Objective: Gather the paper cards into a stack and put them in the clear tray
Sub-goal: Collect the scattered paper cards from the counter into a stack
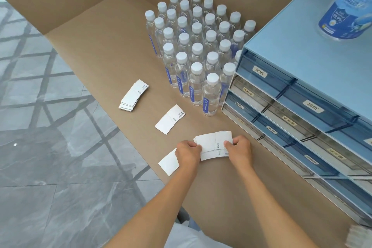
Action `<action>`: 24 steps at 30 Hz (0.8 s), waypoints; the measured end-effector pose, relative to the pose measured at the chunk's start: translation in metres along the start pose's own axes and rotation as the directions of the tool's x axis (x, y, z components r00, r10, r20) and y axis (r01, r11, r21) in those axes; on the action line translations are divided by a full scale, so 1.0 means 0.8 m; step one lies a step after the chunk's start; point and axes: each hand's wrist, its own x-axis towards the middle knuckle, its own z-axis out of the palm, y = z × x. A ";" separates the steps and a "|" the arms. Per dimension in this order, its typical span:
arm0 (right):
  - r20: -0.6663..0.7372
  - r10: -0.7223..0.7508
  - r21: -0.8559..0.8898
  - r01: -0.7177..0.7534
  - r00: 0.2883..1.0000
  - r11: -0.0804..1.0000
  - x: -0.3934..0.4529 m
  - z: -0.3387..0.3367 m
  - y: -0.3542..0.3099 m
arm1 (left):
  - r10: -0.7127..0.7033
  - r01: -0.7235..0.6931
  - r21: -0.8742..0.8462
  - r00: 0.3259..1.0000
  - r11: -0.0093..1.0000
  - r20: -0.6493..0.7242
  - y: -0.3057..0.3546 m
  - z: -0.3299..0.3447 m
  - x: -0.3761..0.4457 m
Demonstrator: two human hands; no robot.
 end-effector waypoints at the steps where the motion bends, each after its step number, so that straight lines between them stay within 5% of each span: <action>1: 0.000 0.005 0.004 -0.005 1.000 1.000 0.003 0.002 0.000 | 0.001 -0.001 -0.001 1.000 1.000 -0.002 0.001 0.002 0.002; 13: -0.010 0.046 0.058 -0.045 0.999 0.997 0.011 0.008 0.004 | 0.000 0.000 -0.023 1.000 1.000 0.009 0.003 0.008 0.010; 24: 0.094 0.016 0.375 -0.051 0.995 0.926 -0.018 0.011 0.000 | 0.037 -0.028 -0.177 0.998 0.984 0.044 -0.018 -0.024 -0.001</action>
